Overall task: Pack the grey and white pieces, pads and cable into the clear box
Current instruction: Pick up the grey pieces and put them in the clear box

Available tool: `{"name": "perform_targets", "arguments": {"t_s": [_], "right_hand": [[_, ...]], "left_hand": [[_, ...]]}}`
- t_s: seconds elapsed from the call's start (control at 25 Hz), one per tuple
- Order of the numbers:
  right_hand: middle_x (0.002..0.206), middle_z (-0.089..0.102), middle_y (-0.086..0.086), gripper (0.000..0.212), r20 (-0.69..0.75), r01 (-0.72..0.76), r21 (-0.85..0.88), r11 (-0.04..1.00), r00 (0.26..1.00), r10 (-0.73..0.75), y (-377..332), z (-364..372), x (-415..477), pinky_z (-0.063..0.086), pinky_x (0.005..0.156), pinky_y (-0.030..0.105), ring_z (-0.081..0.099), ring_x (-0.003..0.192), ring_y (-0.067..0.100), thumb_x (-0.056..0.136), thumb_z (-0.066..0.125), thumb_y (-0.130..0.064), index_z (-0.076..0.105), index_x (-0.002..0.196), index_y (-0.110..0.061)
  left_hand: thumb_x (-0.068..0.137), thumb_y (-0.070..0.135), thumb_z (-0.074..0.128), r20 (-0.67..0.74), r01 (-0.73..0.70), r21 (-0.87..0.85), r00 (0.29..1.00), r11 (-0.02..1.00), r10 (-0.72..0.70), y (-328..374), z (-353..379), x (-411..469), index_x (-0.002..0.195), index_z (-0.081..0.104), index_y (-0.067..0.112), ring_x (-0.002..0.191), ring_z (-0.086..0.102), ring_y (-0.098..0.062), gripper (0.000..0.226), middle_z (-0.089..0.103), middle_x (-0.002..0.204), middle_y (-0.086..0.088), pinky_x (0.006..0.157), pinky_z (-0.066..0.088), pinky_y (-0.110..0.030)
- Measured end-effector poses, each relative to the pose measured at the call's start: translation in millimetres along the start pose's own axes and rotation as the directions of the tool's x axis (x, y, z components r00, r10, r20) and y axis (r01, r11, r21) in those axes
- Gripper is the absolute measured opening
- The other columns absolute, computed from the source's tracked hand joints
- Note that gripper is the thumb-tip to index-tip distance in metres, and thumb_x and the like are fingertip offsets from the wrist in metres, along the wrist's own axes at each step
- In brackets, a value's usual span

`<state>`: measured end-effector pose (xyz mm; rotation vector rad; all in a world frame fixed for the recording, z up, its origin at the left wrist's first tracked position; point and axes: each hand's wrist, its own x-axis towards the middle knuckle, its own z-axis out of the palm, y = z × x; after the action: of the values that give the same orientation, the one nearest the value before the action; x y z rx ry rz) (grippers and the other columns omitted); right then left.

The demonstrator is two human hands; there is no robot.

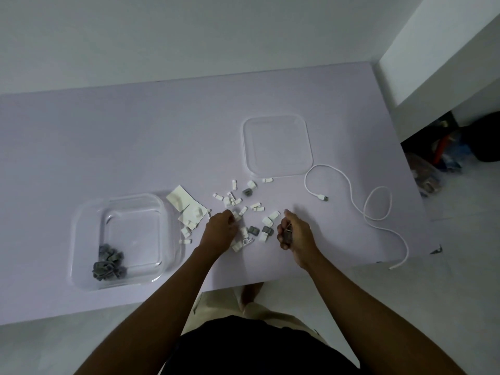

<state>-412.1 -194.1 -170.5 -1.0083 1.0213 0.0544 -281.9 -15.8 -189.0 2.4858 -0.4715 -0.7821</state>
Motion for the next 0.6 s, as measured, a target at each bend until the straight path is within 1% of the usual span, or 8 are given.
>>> {"name": "perform_targets", "arguments": {"t_s": [0.04,0.12,0.2,0.24,0.28,0.36,0.44,0.6], "right_hand": [[0.058,0.053,0.008,0.038,-0.038,0.089,-0.187,0.978,0.995,-0.098,4.5,-0.4,4.9,0.032,0.046,0.026,0.046,0.047,0.017,0.099,0.055,-0.031,0.053,0.068,-0.01],[0.056,0.051,-0.004,0.032,0.013,0.275,-0.536,0.798,0.948,-0.318,13.7,-2.9,10.6,0.036,0.052,0.026,0.045,0.048,0.004,0.101,0.054,-0.025,0.056,0.071,-0.012],[0.066,0.057,-0.012,0.019,0.134,0.346,-0.694,0.631,0.924,-0.358,22.3,-6.2,14.1,0.04,0.06,0.02,0.052,0.057,-0.002,0.102,0.048,-0.014,0.065,0.093,-0.016],[0.078,0.065,-0.011,0.021,0.18,0.362,-0.74,0.568,0.919,-0.351,25.4,-7.1,15.4,0.044,0.066,0.018,0.057,0.068,-0.003,0.103,0.046,-0.012,0.066,0.106,-0.017],[0.094,0.071,-0.005,0.026,0.217,0.381,-0.769,0.514,0.911,-0.351,28.8,-7.8,16.6,0.049,0.077,0.02,0.062,0.083,0.001,0.102,0.045,-0.013,0.065,0.118,-0.017],[0.118,0.071,0.003,0.033,0.261,0.411,-0.801,0.435,0.894,-0.364,35.0,-7.6,19.9,0.051,0.094,0.031,0.065,0.106,0.018,0.1,0.046,-0.015,0.062,0.129,-0.018],[0.119,0.07,0.008,0.033,0.283,0.431,-0.82,0.378,0.878,-0.386,38.5,-5.7,21.5,0.051,0.094,0.033,0.065,0.109,0.024,0.097,0.052,-0.015,0.065,0.127,-0.016],[0.117,0.068,0.01,0.037,0.271,0.407,-0.862,0.304,0.875,-0.403,39.5,-0.5,23.3,0.05,0.089,0.033,0.064,0.106,0.027,0.091,0.063,-0.015,0.064,0.128,-0.015]], "left_hand": [[0.085,0.014,0.063,0.001,-0.002,-0.006,1.0,1.0,0.002,-3.1,-2.1,0.3,0.096,0.063,0.012,0.081,0.059,-0.021,0.01,0.065,0.094,-0.008,0.068,0.045,-0.029],[0.083,0.012,0.066,-0.013,0.004,-0.013,1.0,1.0,-0.004,-12.6,-5.5,-0.1,0.1,0.065,0.012,0.084,0.06,-0.019,0.017,0.066,0.096,-0.007,0.069,0.042,-0.026],[0.084,0.015,0.068,-0.042,0.046,-0.047,0.998,0.998,-0.048,-22.5,-9.2,-1.8,0.103,0.066,0.012,0.089,0.064,-0.022,0.019,0.068,0.098,-0.005,0.072,0.044,-0.026],[0.086,0.017,0.068,-0.057,0.063,-0.063,0.996,0.996,-0.067,-25.9,-10.9,-3.1,0.104,0.067,0.011,0.091,0.064,-0.023,0.019,0.069,0.098,-0.006,0.073,0.045,-0.026],[0.087,0.022,0.069,-0.062,0.07,-0.07,0.995,0.995,-0.074,-28.5,-12.1,-4.8,0.105,0.067,0.011,0.091,0.064,-0.023,0.021,0.069,0.098,-0.006,0.074,0.045,-0.027],[0.084,0.034,0.073,-0.039,0.038,-0.042,0.998,0.998,-0.04,-31.4,-12.1,-7.6,0.105,0.066,0.011,0.087,0.061,-0.02,0.032,0.066,0.096,-0.004,0.073,0.044,-0.027],[0.081,0.039,0.075,-0.007,-0.013,0.008,1.0,1.0,0.013,-31.9,-8.9,-8.7,0.109,0.065,0.013,0.086,0.059,-0.019,0.04,0.064,0.097,-0.004,0.072,0.044,-0.028],[0.083,0.029,0.073,0.024,-0.113,0.086,0.993,0.99,0.112,-26.4,0.4,-5.5,0.116,0.066,0.014,0.091,0.062,-0.027,0.037,0.062,0.106,-0.01,0.076,0.047,-0.03]]}}
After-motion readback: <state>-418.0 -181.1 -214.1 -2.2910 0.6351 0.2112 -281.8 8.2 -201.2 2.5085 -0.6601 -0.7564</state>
